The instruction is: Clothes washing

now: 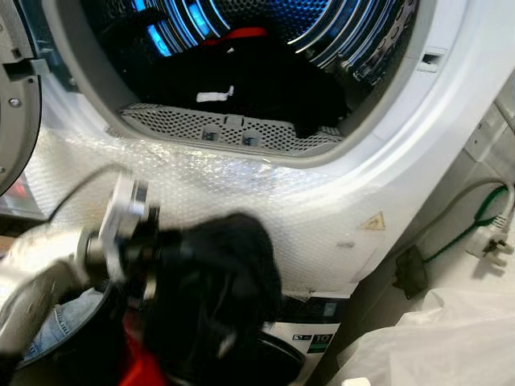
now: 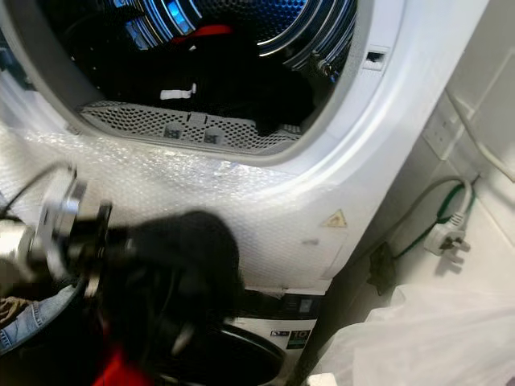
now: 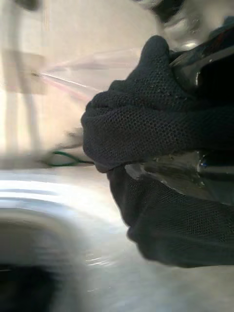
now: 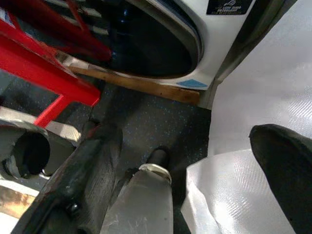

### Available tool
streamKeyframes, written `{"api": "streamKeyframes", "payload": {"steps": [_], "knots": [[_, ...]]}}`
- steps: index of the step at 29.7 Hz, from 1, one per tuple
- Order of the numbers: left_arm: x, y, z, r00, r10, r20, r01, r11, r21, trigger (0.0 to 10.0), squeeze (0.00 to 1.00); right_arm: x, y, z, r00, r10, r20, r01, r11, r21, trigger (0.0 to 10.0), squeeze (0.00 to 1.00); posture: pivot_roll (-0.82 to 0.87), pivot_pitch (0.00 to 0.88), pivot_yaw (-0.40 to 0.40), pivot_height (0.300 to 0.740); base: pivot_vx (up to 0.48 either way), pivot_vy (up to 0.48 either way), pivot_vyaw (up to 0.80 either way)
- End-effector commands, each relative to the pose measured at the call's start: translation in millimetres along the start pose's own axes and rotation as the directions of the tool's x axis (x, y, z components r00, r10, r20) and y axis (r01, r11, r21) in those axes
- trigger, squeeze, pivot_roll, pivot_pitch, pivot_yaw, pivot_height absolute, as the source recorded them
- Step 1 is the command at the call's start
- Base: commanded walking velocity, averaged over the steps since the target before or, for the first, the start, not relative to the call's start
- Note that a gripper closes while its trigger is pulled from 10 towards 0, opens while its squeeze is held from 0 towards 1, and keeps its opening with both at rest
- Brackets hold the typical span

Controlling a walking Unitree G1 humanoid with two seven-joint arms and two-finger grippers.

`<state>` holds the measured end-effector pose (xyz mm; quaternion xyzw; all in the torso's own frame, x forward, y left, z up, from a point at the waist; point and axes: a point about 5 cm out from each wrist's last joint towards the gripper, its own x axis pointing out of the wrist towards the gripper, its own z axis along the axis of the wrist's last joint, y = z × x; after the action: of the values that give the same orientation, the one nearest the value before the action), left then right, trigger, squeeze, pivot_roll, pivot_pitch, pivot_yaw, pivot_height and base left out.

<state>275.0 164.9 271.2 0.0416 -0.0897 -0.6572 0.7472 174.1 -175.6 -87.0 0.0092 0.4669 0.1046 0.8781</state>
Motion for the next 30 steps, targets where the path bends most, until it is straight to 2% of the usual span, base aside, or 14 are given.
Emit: {"api": "streamKeyframes", "payload": {"steps": [1,3,6,8,10,12,13,14,20,21,22,25,29,30], "knots": [[4.2,9.4,19,0.998,-0.049,0.041,0.045,0.996,0.077,0.0,0.0,-0.3,-2.7,1,1.0,-0.018,0.006,0.017,1.0,0.021,10.0,0.0,0.09,0.0,-0.066,0.74,0.0,0.0,0.0],[7.7,15.5,28,0.995,-0.072,0.071,0.065,0.993,0.098,0.0,0.0,-0.4,-2.5,0,1.0,-0.019,0.003,0.019,1.0,0.021,10.0,0.0,0.08,0.0,-0.066,0.74,0.0,0.0,0.0],[17.7,49.0,58,0.991,-0.052,0.123,0.029,0.984,0.178,0.0,0.0,-0.7,-2.5,-1,1.0,-0.02,0.001,0.02,0.999,0.025,10.0,0.0,0.07,0.0,-0.057,0.74,0.0,0.0,0.0],[25.1,84.3,93,0.971,0.109,0.215,-0.166,0.949,0.267,0.0,0.0,-1.1,-4.1,-1,1.0,-0.03,0.005,0.03,0.999,0.036,10.0,0.0,0.06,0.0,-0.052,0.74,0.0,0.0,0.0],[26.8,105.3,116,0.905,0.271,0.328,-0.365,0.891,0.269,0.0,0.0,-1.3,-4.6,-1,0.999,-0.032,0.005,0.032,0.999,0.037,10.0,0.0,0.05,0.0,-0.049,0.74,0.0,0.0,0.0],[14.4,131.3,137,0.713,0.571,0.408,-0.676,0.714,0.182,0.4,0.0,-1.8,-5.6,-2,0.999,-0.034,0.008,0.034,0.999,0.04,10.0,0.0,0.03,0.0,-0.039,0.74,0.0,0.0,0.0],[7.3,137.9,141,0.626,0.664,0.41,-0.765,0.626,0.155,2.5,0.0,-2.1,-6.1,-2,0.999,-0.036,0.009,0.035,0.999,0.041,10.0,0.0,0.03,0.0,-0.038,0.74,0.0,0.0,0.0],[1.2,141.8,142,0.565,0.721,0.401,-0.816,0.56,0.144,9.6,0.0,-2.5,-7.0,-3,0.999,-0.041,0.011,0.041,0.998,0.048,10.0,0.0,0.02,0.0,-0.034,0.74,0.0,0.0,0.0],[-15.3,154.5,120,0.404,0.871,0.279,-0.914,0.378,0.146,10.0,0.0,-6.6,-11.3,-14,0.998,-0.062,0.002,0.062,0.995,0.074,10.0,0.0,-0.02,0.0,-0.021,0.74,0.0,0.0,0.0],[-15.3,154.5,120,0.404,0.871,0.279,-0.914,0.378,0.146,10.0,0.0,-6.6,-11.3,-14,0.998,-0.062,0.002,0.062,0.995,0.074,10.0,0.0,-0.02,0.0,-0.021,0.74,0.0,0.0,0.0],[-14.8,157.2,112,0.35,0.9,0.26,-0.935,0.32,0.152,10.0,0.0,-9.0,-13.0,-21,0.997,-0.073,-0.007,0.073,0.994,0.085,10.0,0.0,-0.04,0.0,-0.015,0.74,0.0,0.0,0.0],[-11.9,159.2,107,0.293,0.921,0.256,-0.955,0.267,0.131,10.0,0.0,-11.3,-14.3,-28,0.997,-0.082,-0.012,0.083,0.992,0.093,10.0,0.0,-0.04,0.0,-0.014,0.74,0.0,0.0,0.0],[3.0,160.0,93,0.37,0.91,0.189,-0.927,0.349,0.138,10.0,0.0,-13.7,-13.8,-35,0.996,-0.086,-0.016,0.087,0.991,0.101,10.0,0.0,-0.06,0.0,-0.008,0.74,0.0,0.0,0.0],[10.9,159.2,87,0.428,0.89,0.158,-0.9,0.404,0.165,10.0,0.0,-15.3,-14.2,-39,0.996,-0.092,-0.018,0.093,0.99,0.104,10.0,0.0,-0.07,0.011,-0.006,0.74,0.0,0.0,0.0]]}}
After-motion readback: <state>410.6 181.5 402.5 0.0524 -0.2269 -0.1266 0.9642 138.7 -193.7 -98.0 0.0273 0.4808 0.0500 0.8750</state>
